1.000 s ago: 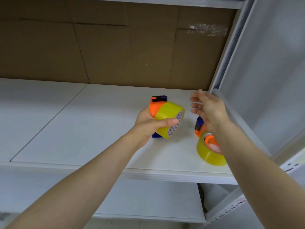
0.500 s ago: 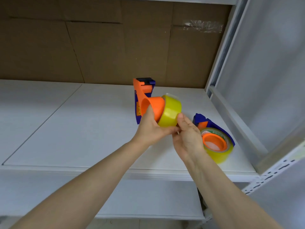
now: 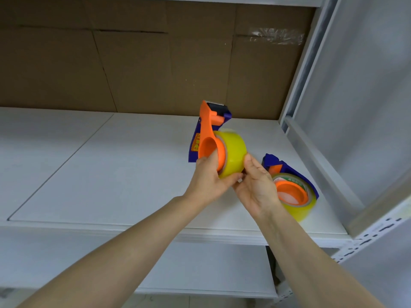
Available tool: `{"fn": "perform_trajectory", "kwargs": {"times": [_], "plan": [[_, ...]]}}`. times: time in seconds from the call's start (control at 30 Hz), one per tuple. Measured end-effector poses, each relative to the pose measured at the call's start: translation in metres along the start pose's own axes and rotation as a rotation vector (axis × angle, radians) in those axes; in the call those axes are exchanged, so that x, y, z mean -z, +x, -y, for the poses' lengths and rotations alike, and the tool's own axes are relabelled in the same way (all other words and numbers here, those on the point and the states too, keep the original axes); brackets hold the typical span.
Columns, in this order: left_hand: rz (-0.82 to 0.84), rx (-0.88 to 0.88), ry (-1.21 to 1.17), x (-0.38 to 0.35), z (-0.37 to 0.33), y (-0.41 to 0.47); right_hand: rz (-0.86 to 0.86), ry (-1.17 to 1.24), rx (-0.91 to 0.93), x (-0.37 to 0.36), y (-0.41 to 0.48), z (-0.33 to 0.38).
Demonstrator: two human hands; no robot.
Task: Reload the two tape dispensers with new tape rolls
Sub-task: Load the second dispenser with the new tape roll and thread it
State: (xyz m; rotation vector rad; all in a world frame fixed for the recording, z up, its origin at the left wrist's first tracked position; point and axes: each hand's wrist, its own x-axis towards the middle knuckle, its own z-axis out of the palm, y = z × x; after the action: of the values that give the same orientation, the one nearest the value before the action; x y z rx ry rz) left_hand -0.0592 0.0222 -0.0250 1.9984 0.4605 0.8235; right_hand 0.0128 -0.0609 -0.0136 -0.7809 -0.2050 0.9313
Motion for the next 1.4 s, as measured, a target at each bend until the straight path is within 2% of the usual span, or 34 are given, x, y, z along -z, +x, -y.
{"fn": "perform_trajectory", "kwargs": {"times": [0.2, 0.37, 0.53, 0.73, 0.87, 0.97, 1.1, 1.17, 1.23, 1.3, 1.4], "plan": [[0.031, -0.029, 0.022, 0.005, 0.007, 0.001, 0.019, -0.074, 0.001, 0.003, -0.002, -0.004], [0.088, 0.063, -0.028, 0.007, 0.023, -0.006, -0.090, -0.687, 0.291, -0.004, 0.008, 0.023], [0.157, 0.054, -0.063, 0.005, 0.020, -0.007, 0.095, -1.272, 0.379, -0.012, 0.033, 0.044], [0.224, 0.063, -0.075, 0.014, 0.022, -0.009, 0.203, -1.386, 0.483, -0.014, 0.041, 0.053], [0.227, 0.135, -0.144, 0.019, 0.020, -0.008, 0.261, -1.643, 0.639, -0.015, 0.045, 0.052], [0.240, 0.178, -0.219, 0.024, 0.012, -0.003, 0.161, -1.883, 0.697, -0.021, 0.049, 0.054], [0.221, 0.249, -0.358, 0.027, -0.002, 0.000, 0.071, -2.080, 0.715, -0.030, 0.050, 0.053], [0.183, 0.284, -0.401, 0.027, -0.007, 0.001, 0.025, -2.123, 0.712, -0.032, 0.051, 0.053], [0.125, 0.327, -0.424, 0.028, -0.010, 0.003, -0.029, -2.032, 0.726, -0.035, 0.051, 0.058], [0.091, 0.374, -0.437, 0.031, -0.010, 0.003, -0.002, -1.923, 0.701, -0.037, 0.055, 0.067], [0.136, 0.401, -0.463, 0.036, -0.008, 0.001, 0.085, -1.653, 0.399, -0.039, 0.058, 0.074]]}}
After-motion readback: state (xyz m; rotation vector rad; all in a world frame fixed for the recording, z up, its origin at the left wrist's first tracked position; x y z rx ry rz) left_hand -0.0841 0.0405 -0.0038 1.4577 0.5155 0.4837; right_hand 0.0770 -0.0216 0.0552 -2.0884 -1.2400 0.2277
